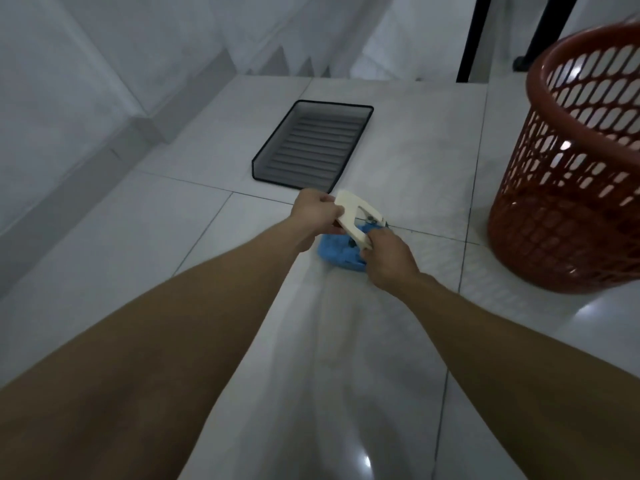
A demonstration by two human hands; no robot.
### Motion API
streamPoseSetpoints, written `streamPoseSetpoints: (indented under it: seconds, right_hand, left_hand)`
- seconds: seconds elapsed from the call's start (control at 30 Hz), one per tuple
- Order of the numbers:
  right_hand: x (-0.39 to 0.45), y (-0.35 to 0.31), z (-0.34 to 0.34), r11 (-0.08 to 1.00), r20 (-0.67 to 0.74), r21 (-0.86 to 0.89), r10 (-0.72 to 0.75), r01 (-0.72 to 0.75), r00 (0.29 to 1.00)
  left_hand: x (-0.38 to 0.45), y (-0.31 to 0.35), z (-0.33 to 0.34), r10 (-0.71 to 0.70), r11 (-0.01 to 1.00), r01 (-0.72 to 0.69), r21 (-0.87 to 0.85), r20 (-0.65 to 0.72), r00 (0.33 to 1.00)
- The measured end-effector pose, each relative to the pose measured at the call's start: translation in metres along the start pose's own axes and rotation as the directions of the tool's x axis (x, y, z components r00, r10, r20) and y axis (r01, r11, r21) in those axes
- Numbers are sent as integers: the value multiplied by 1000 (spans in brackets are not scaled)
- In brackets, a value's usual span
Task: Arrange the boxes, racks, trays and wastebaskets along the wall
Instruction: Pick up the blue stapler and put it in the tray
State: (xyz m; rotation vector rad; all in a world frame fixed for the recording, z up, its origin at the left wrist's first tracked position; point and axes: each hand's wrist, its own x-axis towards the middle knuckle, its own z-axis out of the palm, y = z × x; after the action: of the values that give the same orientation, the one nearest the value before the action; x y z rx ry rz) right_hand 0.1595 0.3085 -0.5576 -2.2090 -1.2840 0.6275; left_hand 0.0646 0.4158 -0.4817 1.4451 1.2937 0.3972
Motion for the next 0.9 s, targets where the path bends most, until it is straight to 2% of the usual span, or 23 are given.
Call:
streamPoseSetpoints:
  seconds: [0.17, 0.37, 0.47, 0.53, 0.6, 0.7, 0.77, 0.9]
  right_hand:
    - [-10, -37, -31, 989, -2, 21, -148, 148, 989]
    - [-33, -83, -67, 931, -17, 24, -363, 363, 932]
    - [-43, -115, -78, 897, -62, 46, -437, 440, 897]
    - [-56, -146, -81, 867, -72, 89, -486, 491, 871]
    - [-69, -178, -80, 822, -88, 122, -549, 556, 831]
    - [-91, -225, -73, 740, -98, 131, -653, 660, 751]
    - [-106, -253, -67, 680, -89, 126, -718, 722, 691]
    - [-140, -304, -50, 566, -85, 97, -815, 819, 573]
  left_hand:
    - [-37, 29, -32, 110, 993, -111, -32, -26, 994]
    - [-113, 33, -95, 195, 955, -184, 233, -27, 980]
    - [-151, 24, -133, 237, 846, -171, 504, -69, 969]
    - [-182, 19, -161, 266, 805, -144, 576, -133, 955]
    - [-207, 19, -184, 278, 869, -139, 475, -237, 931]
    - [-241, 21, -222, 167, 985, -134, 107, -408, 898]
    - [-261, 18, -246, 106, 986, -154, -58, -491, 865]
    - [-297, -12, -285, 55, 937, -240, -253, -574, 817]
